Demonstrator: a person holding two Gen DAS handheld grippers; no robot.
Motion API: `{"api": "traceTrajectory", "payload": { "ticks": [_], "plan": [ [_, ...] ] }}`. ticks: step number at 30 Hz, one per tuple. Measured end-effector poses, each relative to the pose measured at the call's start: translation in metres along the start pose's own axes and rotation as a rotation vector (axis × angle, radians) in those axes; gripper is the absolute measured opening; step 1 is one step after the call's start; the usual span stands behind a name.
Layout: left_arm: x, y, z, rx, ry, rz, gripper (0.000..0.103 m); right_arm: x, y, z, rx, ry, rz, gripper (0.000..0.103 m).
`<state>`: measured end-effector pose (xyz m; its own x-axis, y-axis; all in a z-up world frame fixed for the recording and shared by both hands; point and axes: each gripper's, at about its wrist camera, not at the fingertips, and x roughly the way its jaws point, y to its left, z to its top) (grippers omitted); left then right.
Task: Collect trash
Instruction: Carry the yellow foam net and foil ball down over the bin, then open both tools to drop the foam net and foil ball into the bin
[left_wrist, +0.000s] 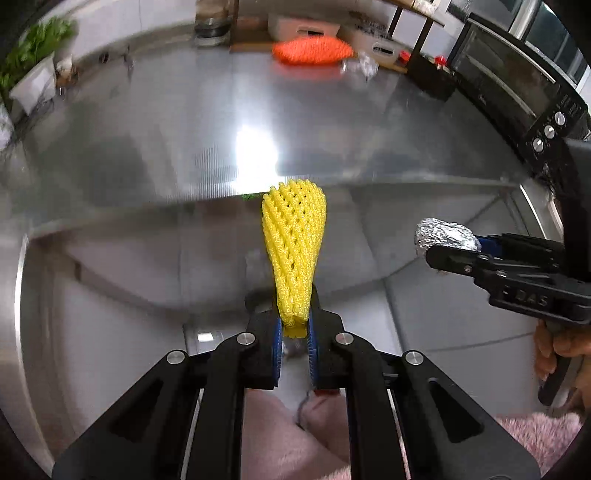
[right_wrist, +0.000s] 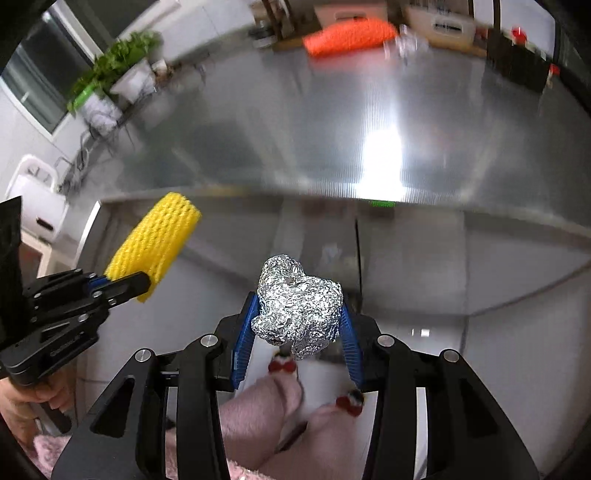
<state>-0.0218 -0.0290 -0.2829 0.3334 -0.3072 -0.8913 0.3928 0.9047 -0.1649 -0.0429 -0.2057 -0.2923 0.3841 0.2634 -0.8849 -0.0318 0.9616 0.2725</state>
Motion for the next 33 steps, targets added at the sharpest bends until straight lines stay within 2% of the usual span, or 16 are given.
{"api": "traceTrajectory", "payload": {
  "ticks": [6, 12, 22, 27, 33],
  "plan": [
    [0.037, 0.01, -0.03, -0.039, 0.098, -0.017, 0.01, 0.045, -0.005, -0.018, 0.045, 0.066, -0.023, 0.043],
    [0.103, 0.025, -0.05, -0.08, 0.193, -0.036, 0.01, 0.101, -0.011, -0.033, 0.086, 0.122, -0.023, 0.044],
    [0.173, 0.046, -0.065, -0.13, 0.28, -0.047, 0.01, 0.18, -0.032, -0.042, 0.213, 0.203, -0.064, 0.045],
    [0.199, 0.045, -0.067, -0.118, 0.316, -0.049, 0.01, 0.204, -0.036, -0.042, 0.236, 0.224, -0.083, 0.045],
    [0.213, 0.041, -0.062, -0.105, 0.339, -0.051, 0.011, 0.212, -0.029, -0.039, 0.224, 0.225, -0.095, 0.045]
  ]
}}
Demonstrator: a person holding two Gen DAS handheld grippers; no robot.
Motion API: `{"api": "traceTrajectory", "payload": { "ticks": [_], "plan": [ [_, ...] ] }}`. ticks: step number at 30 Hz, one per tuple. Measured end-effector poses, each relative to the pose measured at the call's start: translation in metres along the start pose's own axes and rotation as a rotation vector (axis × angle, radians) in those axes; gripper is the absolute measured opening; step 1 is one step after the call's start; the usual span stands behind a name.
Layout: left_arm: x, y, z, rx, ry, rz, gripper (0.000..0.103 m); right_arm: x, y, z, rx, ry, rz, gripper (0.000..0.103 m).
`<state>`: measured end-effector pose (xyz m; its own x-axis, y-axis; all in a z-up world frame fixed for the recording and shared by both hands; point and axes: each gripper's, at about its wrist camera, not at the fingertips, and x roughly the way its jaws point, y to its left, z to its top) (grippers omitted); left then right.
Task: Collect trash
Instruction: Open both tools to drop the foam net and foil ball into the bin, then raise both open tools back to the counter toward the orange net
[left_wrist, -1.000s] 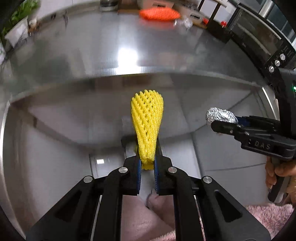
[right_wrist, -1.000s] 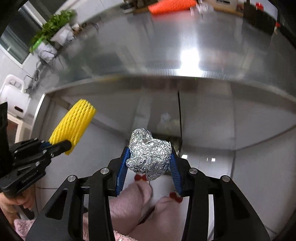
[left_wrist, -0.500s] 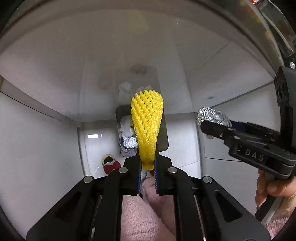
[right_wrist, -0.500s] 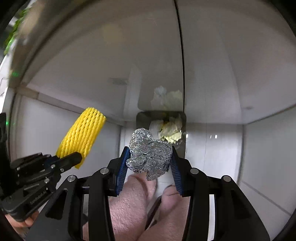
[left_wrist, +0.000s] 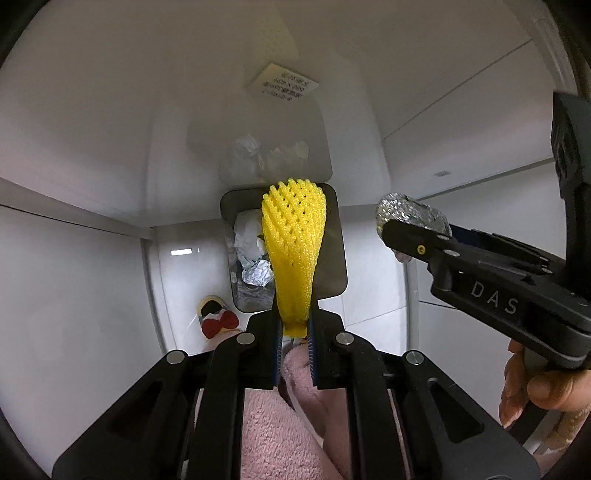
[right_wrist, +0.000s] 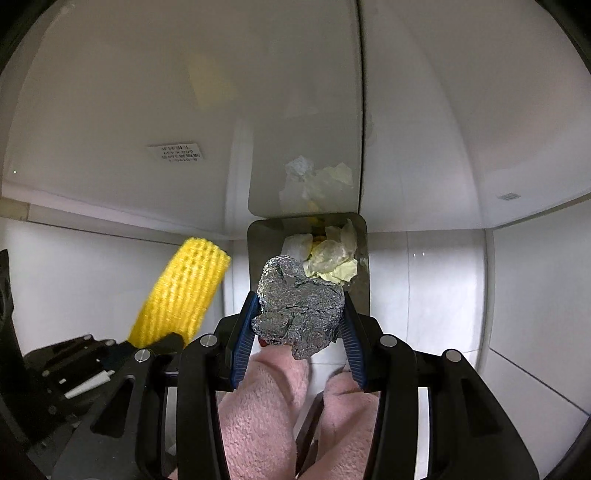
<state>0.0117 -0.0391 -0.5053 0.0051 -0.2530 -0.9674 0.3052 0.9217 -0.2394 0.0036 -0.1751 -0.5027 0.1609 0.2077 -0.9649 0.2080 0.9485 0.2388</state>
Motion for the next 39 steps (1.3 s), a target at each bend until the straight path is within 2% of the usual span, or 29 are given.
{"api": "traceTrajectory", "payload": {
  "ticks": [2, 3, 4, 6, 10, 12, 14, 16, 20, 26, 28, 39],
  "plan": [
    [0.002, 0.0, 0.002, -0.007, 0.0, -0.002, 0.014, 0.001, 0.0, 0.002, 0.004, 0.0, -0.01, 0.046],
    [0.002, 0.0, 0.003, -0.013, -0.002, -0.005, 0.014, -0.001, 0.0, 0.001, 0.008, -0.001, -0.011, 0.05],
    [0.002, 0.001, 0.004, -0.016, -0.005, -0.003, 0.019, -0.001, 0.0, 0.002, 0.014, -0.004, -0.011, 0.057],
    [-0.005, 0.002, 0.004, -0.02, -0.014, 0.001, 0.027, -0.003, 0.0, 0.003, 0.022, -0.013, -0.003, 0.064],
    [-0.01, 0.006, 0.005, -0.029, -0.024, 0.009, 0.038, -0.008, 0.002, 0.01, 0.027, -0.024, 0.002, 0.067],
    [-0.012, 0.008, 0.005, -0.034, -0.029, 0.023, 0.047, -0.014, 0.002, 0.012, 0.034, -0.03, 0.004, 0.067],
    [-0.017, 0.01, 0.005, -0.041, -0.041, 0.038, 0.059, -0.021, 0.001, 0.013, 0.034, -0.039, 0.006, 0.072],
    [-0.024, 0.01, 0.006, -0.042, -0.051, 0.045, 0.064, -0.03, -0.001, 0.014, 0.041, -0.055, 0.005, 0.077],
    [-0.045, 0.007, 0.008, -0.016, -0.094, 0.07, 0.076, -0.051, -0.005, 0.015, 0.051, -0.083, 0.014, 0.077],
    [-0.1, -0.002, 0.005, -0.005, -0.198, 0.097, 0.087, -0.105, -0.005, 0.009, -0.006, -0.158, 0.017, 0.082],
    [-0.12, -0.005, 0.003, -0.013, -0.227, 0.105, 0.089, -0.127, -0.005, 0.006, -0.031, -0.193, 0.007, 0.089],
    [-0.22, -0.023, 0.012, -0.012, -0.371, 0.145, 0.093, -0.223, -0.005, 0.012, -0.044, -0.383, -0.013, 0.09]
  ]
}}
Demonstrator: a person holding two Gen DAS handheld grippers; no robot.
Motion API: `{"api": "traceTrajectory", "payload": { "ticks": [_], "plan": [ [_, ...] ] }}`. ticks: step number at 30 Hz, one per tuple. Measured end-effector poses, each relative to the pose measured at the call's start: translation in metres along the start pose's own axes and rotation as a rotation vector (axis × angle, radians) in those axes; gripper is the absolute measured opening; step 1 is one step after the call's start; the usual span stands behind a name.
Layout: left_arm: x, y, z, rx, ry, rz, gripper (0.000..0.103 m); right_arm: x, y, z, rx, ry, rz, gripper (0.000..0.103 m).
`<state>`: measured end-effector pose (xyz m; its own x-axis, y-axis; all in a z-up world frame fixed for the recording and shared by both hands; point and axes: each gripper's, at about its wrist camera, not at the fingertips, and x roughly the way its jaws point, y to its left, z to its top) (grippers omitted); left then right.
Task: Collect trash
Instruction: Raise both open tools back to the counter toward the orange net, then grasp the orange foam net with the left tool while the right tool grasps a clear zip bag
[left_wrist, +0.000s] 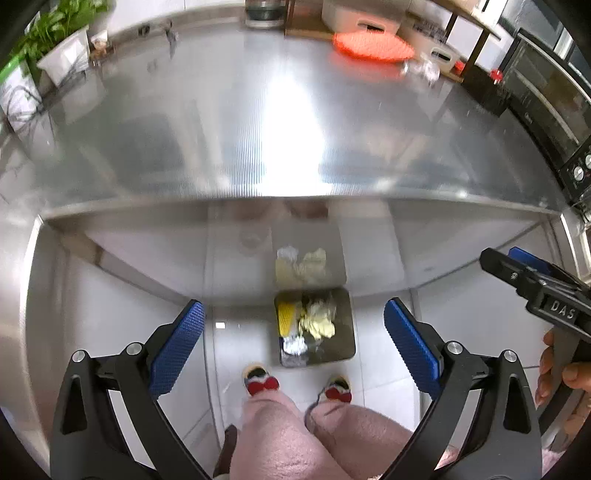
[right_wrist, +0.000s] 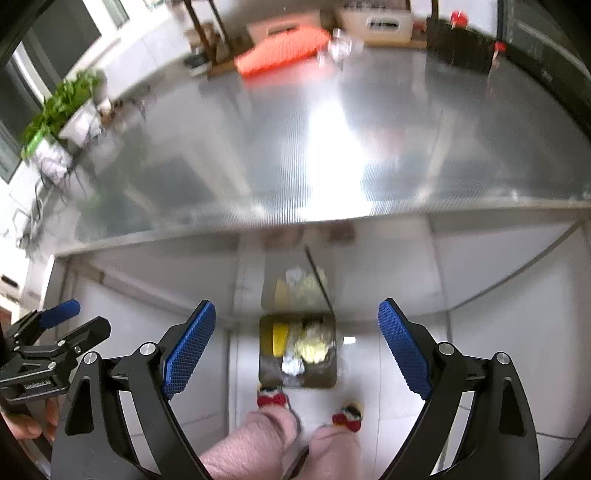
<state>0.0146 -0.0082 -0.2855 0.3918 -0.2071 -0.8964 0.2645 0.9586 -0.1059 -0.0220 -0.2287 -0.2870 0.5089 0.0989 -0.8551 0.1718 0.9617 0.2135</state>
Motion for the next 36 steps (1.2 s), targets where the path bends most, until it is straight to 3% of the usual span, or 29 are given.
{"api": "traceTrajectory", "payload": {
  "ticks": [9, 18, 27, 36],
  "plan": [
    [-0.042, -0.01, 0.052, 0.022, -0.111, -0.017, 0.093, -0.041, 0.001, 0.058, 0.033, -0.125, -0.008, 0.09],
    [-0.044, -0.013, 0.119, 0.041, -0.169, -0.039, 0.093, -0.037, 0.001, 0.124, 0.028, -0.178, -0.045, 0.091],
    [-0.005, -0.022, 0.19, 0.103, -0.176, -0.089, 0.092, -0.003, -0.011, 0.193, 0.043, -0.183, -0.085, 0.091],
    [0.054, -0.05, 0.266, 0.169, -0.144, -0.147, 0.09, 0.056, -0.04, 0.248, 0.117, -0.094, -0.119, 0.09]
  ]
}}
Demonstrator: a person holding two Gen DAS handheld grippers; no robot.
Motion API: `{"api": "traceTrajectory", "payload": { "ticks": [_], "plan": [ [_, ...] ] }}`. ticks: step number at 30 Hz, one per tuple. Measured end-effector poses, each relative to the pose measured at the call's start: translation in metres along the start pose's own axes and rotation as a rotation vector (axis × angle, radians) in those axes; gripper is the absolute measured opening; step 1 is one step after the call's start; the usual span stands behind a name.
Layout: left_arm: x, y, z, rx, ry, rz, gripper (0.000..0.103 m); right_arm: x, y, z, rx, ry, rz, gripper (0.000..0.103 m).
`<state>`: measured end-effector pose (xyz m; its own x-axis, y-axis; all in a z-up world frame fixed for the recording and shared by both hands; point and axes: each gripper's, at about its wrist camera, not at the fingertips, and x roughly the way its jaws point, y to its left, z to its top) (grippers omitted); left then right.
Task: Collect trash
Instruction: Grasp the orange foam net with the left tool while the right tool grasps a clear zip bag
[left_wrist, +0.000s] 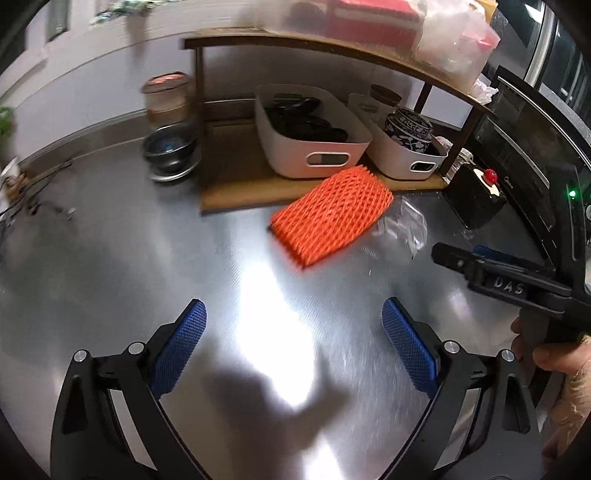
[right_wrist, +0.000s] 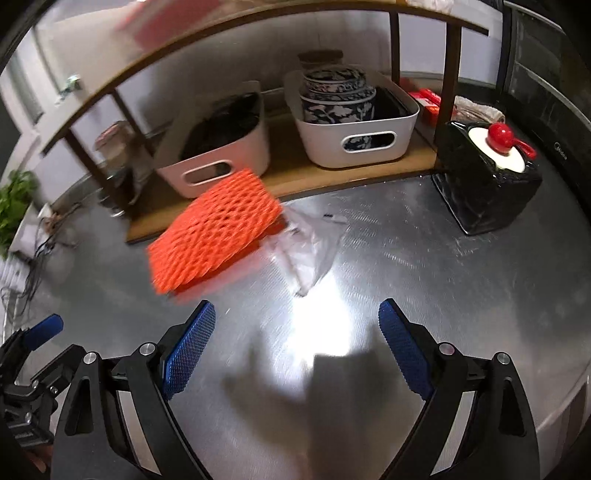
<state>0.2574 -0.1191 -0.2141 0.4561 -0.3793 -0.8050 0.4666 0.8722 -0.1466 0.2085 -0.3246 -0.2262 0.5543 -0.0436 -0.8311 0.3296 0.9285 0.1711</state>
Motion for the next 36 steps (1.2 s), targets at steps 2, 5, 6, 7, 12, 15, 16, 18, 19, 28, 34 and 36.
{"api": "traceTrajectory", "payload": {
  "ticks": [2, 5, 6, 7, 12, 15, 16, 18, 19, 28, 34, 36],
  "plan": [
    [0.012, -0.005, 0.01, 0.023, 0.005, -0.002, 0.09, 0.01, -0.003, 0.007, 0.004, 0.007, -0.012, 0.088],
    [0.033, -0.013, 0.025, 0.06, 0.015, -0.013, 0.09, 0.026, -0.008, 0.017, 0.021, 0.021, -0.01, 0.078],
    [0.039, -0.014, 0.03, 0.069, 0.019, -0.018, 0.09, 0.03, -0.01, 0.02, 0.026, 0.022, -0.012, 0.078],
    [0.048, -0.016, 0.035, 0.078, 0.023, -0.03, 0.09, 0.033, -0.011, 0.023, 0.03, 0.022, -0.013, 0.077],
    [0.083, -0.018, 0.048, 0.11, 0.055, -0.047, 0.083, 0.051, -0.018, 0.032, 0.051, 0.036, -0.01, 0.07],
    [0.099, -0.018, 0.052, 0.117, 0.071, -0.046, 0.079, 0.062, -0.02, 0.036, 0.048, 0.044, -0.015, 0.069],
    [0.104, -0.019, 0.053, 0.122, 0.079, -0.044, 0.076, 0.065, -0.019, 0.036, 0.045, 0.046, -0.017, 0.067],
    [0.115, -0.021, 0.055, 0.126, 0.096, -0.048, 0.07, 0.072, -0.018, 0.035, 0.037, 0.059, -0.019, 0.063],
    [0.118, -0.021, 0.055, 0.124, 0.1, -0.049, 0.066, 0.073, -0.017, 0.035, 0.022, 0.045, -0.033, 0.056],
    [0.12, -0.017, 0.058, 0.09, 0.094, -0.055, 0.021, 0.076, -0.011, 0.034, -0.036, 0.032, -0.036, 0.03],
    [0.111, -0.018, 0.047, 0.084, 0.096, -0.063, 0.009, 0.07, -0.002, 0.024, -0.057, 0.034, -0.01, 0.028],
    [0.098, -0.019, 0.04, 0.076, 0.079, -0.036, 0.009, 0.063, -0.001, 0.021, -0.061, 0.027, -0.003, 0.027]
  ]
}}
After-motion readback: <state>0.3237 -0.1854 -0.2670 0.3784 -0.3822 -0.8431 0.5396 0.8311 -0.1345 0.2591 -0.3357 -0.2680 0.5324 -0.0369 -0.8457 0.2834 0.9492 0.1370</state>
